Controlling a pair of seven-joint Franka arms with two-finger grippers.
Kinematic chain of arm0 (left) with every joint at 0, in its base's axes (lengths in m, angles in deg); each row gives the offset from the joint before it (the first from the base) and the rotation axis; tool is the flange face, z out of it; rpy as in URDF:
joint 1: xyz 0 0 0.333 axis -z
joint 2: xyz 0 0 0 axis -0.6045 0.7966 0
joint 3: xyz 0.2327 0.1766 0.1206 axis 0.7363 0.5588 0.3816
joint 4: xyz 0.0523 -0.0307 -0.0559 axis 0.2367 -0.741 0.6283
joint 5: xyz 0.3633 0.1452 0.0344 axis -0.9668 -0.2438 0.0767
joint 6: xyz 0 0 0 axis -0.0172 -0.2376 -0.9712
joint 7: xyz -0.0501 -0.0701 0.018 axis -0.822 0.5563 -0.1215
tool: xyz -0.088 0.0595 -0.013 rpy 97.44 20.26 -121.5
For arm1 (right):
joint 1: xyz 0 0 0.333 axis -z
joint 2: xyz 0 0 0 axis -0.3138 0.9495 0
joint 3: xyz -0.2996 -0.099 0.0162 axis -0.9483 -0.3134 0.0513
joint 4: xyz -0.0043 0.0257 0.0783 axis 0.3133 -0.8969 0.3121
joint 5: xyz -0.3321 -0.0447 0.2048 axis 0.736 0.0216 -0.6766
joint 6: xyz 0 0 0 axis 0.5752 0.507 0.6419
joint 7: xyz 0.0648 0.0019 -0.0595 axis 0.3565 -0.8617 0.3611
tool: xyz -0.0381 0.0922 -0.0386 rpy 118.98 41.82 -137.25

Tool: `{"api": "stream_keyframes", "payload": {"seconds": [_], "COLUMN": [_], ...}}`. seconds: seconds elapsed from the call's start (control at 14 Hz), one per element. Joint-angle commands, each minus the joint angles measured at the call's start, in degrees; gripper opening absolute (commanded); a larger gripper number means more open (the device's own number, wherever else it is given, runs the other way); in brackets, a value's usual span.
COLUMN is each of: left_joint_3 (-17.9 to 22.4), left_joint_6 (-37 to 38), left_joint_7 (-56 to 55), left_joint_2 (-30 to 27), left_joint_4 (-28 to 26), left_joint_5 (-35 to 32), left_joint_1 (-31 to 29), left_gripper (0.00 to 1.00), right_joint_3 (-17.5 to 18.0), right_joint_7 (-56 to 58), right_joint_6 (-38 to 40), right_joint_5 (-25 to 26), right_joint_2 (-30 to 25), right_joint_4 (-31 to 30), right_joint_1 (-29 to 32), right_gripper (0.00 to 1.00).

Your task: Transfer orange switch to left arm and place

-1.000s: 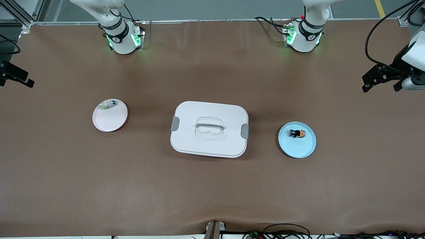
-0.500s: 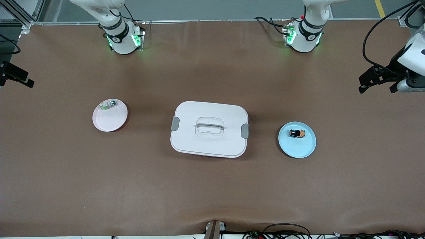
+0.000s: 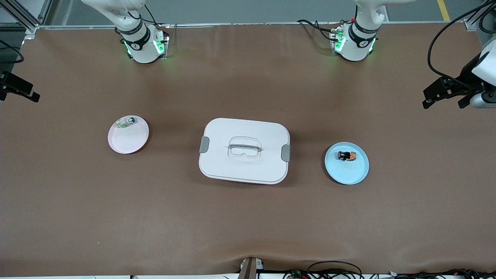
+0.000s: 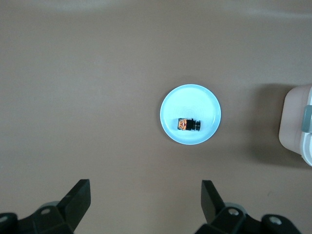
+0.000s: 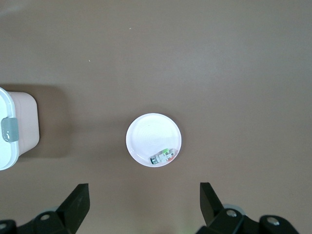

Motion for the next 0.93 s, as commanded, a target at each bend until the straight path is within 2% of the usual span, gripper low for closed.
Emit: {"api": "stream_keyframes", "payload": {"seconds": [0.0, 0.86], "left_joint_3": [0.71, 0.62], "left_joint_6": [1.49, 2.36], "left_joint_7": [1.21, 0.33], "left_joint_2": [0.34, 0.52], "left_joint_4": [1.44, 2.31], "left_joint_5": [0.68, 0.33], "left_joint_1": [0.53, 0.35], "left_gripper": [1.00, 1.00], "right_joint_3": [0.66, 0.66], "right_joint_7": [-0.06, -0.06], "right_joint_6": [0.42, 0.50], "right_joint_5": [0.29, 0.20], "right_joint_2": [-0.61, -0.61], "right_joint_4": [-0.08, -0.16], "right_joint_1": [0.98, 0.98], "right_gripper": [1.00, 1.00]}}
